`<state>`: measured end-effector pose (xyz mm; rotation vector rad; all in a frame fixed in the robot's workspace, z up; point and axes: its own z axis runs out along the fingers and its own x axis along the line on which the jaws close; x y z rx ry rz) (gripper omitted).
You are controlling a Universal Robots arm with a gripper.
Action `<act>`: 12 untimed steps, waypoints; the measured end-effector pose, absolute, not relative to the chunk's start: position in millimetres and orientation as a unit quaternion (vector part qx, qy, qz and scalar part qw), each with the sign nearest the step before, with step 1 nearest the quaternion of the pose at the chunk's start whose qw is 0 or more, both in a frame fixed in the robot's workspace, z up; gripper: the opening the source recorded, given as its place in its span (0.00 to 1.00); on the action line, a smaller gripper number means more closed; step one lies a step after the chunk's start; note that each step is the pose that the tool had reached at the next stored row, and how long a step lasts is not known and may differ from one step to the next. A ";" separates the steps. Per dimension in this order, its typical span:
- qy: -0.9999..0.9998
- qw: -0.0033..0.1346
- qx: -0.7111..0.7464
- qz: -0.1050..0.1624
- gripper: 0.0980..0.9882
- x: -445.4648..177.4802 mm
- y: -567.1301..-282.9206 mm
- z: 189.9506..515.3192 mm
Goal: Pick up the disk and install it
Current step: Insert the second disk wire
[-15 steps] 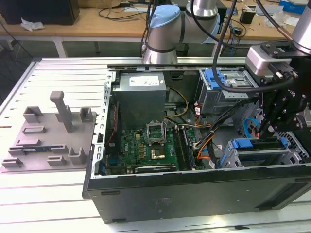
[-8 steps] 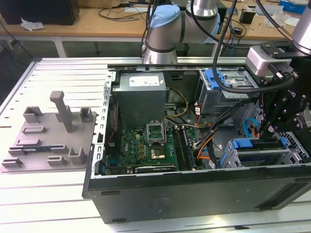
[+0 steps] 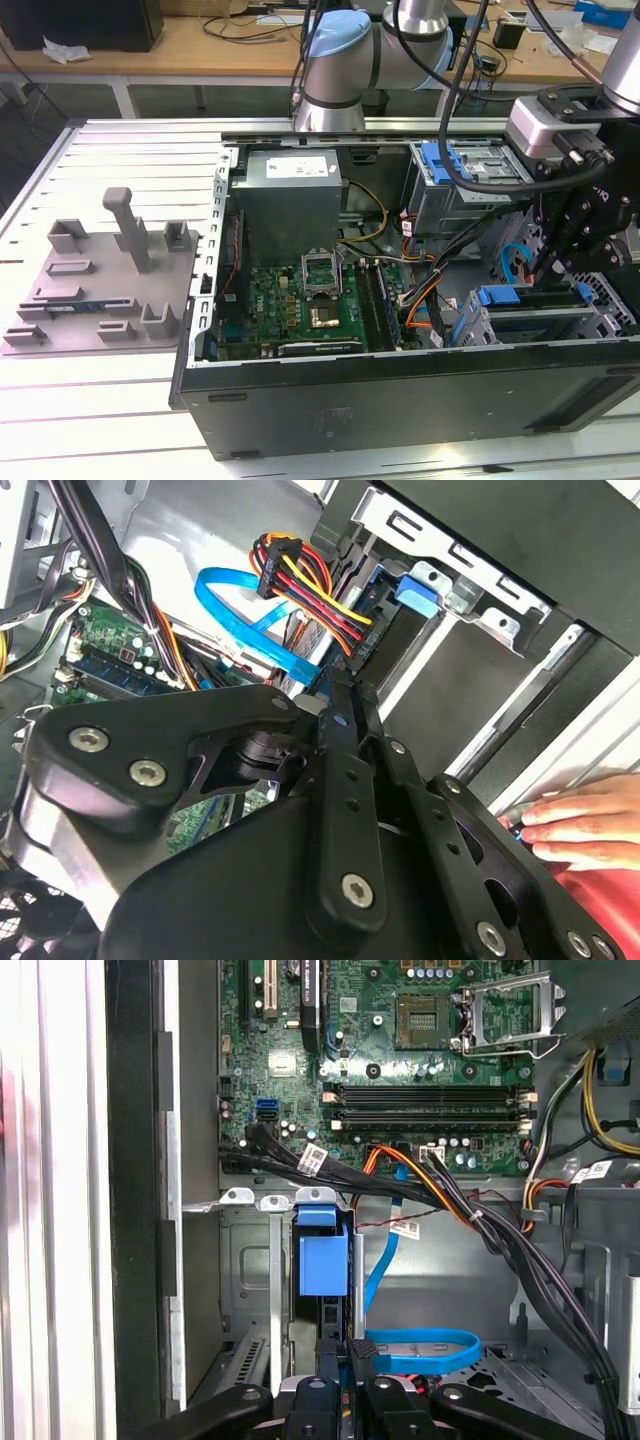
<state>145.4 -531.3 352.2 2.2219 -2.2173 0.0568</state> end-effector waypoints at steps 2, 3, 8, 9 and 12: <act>-0.706 0.001 0.708 0.018 0.07 145.4 -531.3 351.5; -0.706 0.001 0.708 0.018 0.07 145.4 -531.3 351.3; -0.706 0.001 0.708 0.018 0.07 145.4 -531.3 349.3; -0.706 0.001 0.708 0.018 0.07 145.4 -531.3 348.9; -0.706 0.001 0.708 0.018 0.07 145.8 -531.3 347.0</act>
